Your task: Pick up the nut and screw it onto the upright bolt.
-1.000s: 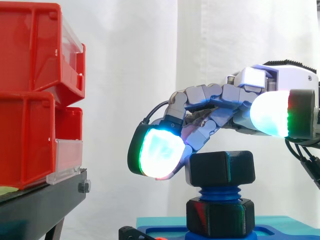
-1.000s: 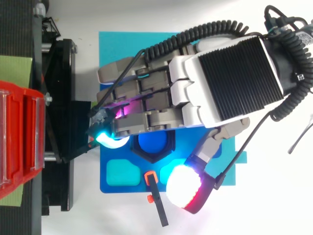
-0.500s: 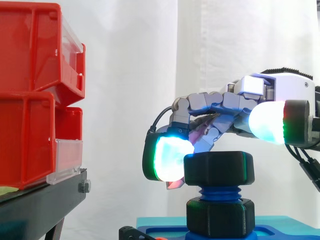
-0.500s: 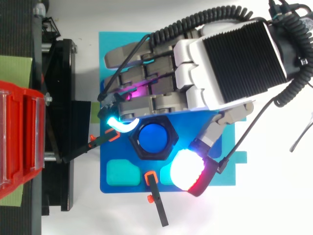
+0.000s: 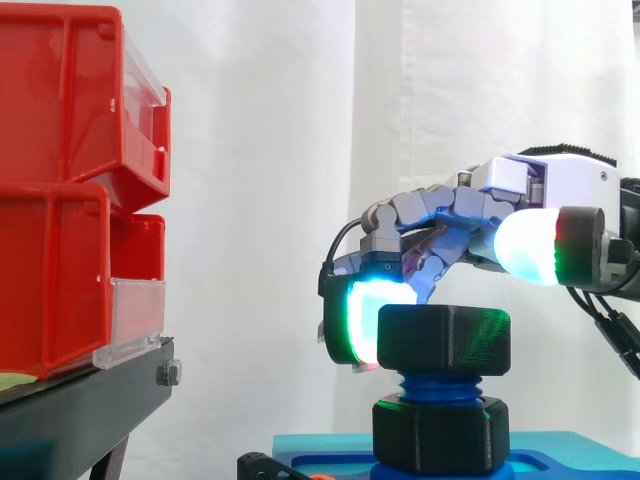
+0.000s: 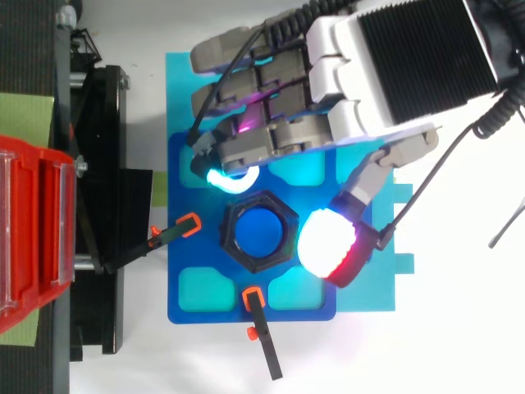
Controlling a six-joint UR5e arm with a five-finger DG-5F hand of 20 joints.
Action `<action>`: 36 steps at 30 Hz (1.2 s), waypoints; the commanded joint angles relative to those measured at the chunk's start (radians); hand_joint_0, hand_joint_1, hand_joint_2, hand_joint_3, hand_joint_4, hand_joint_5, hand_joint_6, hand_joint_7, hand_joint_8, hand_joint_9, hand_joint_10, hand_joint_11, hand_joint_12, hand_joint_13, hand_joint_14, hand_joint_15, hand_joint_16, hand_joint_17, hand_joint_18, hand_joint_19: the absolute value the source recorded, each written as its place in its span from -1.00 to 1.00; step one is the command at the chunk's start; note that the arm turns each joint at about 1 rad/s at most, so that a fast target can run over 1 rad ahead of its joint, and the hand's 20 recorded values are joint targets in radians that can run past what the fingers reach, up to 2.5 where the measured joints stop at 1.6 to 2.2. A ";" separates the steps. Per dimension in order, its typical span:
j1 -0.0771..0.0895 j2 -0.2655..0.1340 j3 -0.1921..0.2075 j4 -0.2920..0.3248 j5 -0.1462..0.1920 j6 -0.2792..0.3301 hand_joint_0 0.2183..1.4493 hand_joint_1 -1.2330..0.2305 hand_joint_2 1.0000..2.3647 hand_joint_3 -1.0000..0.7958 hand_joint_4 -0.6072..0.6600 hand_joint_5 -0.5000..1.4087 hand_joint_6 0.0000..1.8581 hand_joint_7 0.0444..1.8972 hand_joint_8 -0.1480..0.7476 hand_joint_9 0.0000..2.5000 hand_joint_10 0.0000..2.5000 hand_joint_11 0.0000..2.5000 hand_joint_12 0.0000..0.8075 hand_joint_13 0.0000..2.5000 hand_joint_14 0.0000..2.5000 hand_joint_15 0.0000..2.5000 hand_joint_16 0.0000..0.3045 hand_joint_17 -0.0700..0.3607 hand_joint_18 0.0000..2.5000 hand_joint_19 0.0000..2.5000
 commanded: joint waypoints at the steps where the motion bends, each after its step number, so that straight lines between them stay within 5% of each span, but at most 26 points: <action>1: -0.017 0.001 0.000 0.006 -0.020 0.000 -0.54 0.44 -1.00 -0.44 0.22 -0.55 -0.41 0.48 -0.04 -0.28 -1.00 -1.00 -0.47 -0.39 -1.00 -1.00 -0.86 -0.45 -0.60 -0.99; 10: -0.026 0.002 0.029 0.012 -0.033 0.003 -0.56 0.45 -1.00 -0.44 0.32 -0.59 -0.46 -0.04 -0.11 -0.34 -1.00 -1.00 -0.44 -0.45 -1.00 -1.00 -0.84 -0.41 -0.65 -0.97; 17: -0.009 0.001 0.063 0.023 -0.051 0.005 -0.57 0.47 -1.00 -0.44 0.25 -0.61 -0.46 -0.22 -0.13 -0.36 -1.00 -1.00 -0.42 -0.49 -1.00 -1.00 -0.83 -0.40 -0.67 -0.97; 24: 0.037 -0.001 0.063 0.059 -0.029 0.005 -0.57 0.48 -1.00 -0.44 0.24 -0.62 -0.46 -0.28 -0.15 -0.38 -1.00 -1.00 -0.41 -0.52 -1.00 -1.00 -0.82 -0.39 -0.70 -0.98; 28: 0.049 -0.001 0.063 0.056 -0.011 0.005 -0.58 0.48 -1.00 -0.44 0.15 -0.67 -0.46 -0.39 -0.21 -0.53 -1.00 -1.00 -0.37 -0.65 -1.00 -1.00 -0.81 -0.38 -0.86 -1.00; 36: 0.078 -0.001 -0.011 0.122 0.018 0.005 -0.60 0.52 -1.00 -0.44 0.13 -0.68 -0.46 -0.41 -0.22 -0.63 -1.00 -1.00 -0.31 -0.73 -1.00 -1.00 -0.79 -0.34 -0.97 -1.00</action>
